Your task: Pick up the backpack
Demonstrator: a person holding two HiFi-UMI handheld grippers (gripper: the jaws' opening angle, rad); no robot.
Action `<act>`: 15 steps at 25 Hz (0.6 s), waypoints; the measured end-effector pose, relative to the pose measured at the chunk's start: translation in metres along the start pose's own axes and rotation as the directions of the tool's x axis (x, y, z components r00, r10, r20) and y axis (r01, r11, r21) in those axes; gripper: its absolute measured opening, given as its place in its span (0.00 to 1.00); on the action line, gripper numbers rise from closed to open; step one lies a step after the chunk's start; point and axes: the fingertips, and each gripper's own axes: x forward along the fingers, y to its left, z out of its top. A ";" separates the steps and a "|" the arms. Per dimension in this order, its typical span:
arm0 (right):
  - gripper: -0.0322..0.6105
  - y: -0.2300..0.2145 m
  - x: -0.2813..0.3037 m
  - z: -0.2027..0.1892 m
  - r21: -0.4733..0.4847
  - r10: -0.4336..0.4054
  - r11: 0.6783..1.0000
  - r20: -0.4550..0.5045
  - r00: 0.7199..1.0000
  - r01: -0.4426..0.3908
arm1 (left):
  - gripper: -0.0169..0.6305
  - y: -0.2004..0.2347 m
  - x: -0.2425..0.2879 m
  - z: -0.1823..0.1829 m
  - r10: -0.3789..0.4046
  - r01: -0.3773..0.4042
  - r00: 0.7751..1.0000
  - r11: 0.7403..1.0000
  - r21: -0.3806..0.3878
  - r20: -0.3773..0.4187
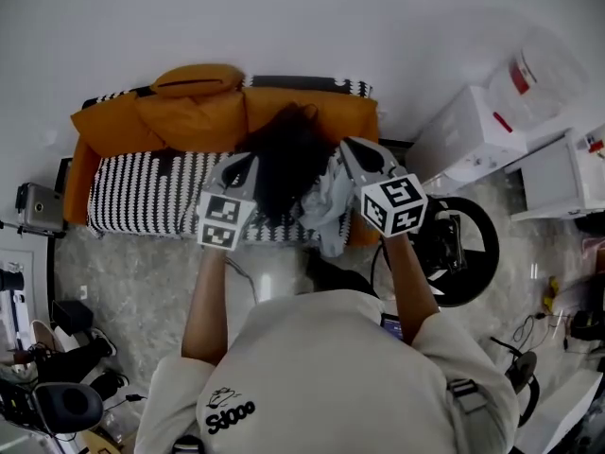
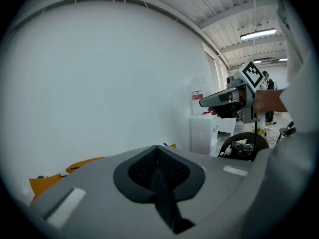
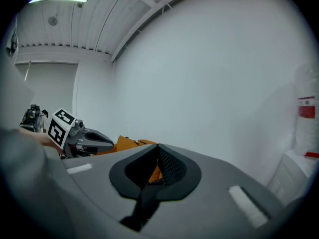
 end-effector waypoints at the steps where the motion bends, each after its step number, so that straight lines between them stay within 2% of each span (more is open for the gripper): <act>1: 0.05 -0.011 0.008 0.001 0.007 -0.002 1.000 -0.004 1.000 0.002 | 0.04 0.005 0.011 0.001 0.005 -0.005 1.000 1.000 0.009 -0.003; 5: 0.06 -0.049 0.042 -0.003 0.042 0.014 0.999 -0.047 0.999 -0.012 | 0.04 0.021 0.058 -0.006 -0.008 0.008 0.998 1.000 0.001 -0.067; 11: 0.10 -0.093 0.097 -0.019 0.066 0.057 0.997 -0.119 0.991 -0.049 | 0.07 0.039 0.127 -0.020 -0.032 0.022 0.990 0.997 -0.073 -0.141; 13: 0.14 -0.107 0.116 -0.028 0.072 0.075 0.995 -0.147 0.986 -0.065 | 0.14 0.048 0.149 -0.027 -0.031 0.014 0.989 0.993 -0.113 -0.148; 15: 0.24 -0.119 0.138 -0.039 0.086 0.101 0.993 -0.175 0.979 -0.087 | 0.25 0.058 0.172 -0.038 -0.024 0.000 0.988 0.988 -0.154 -0.154</act>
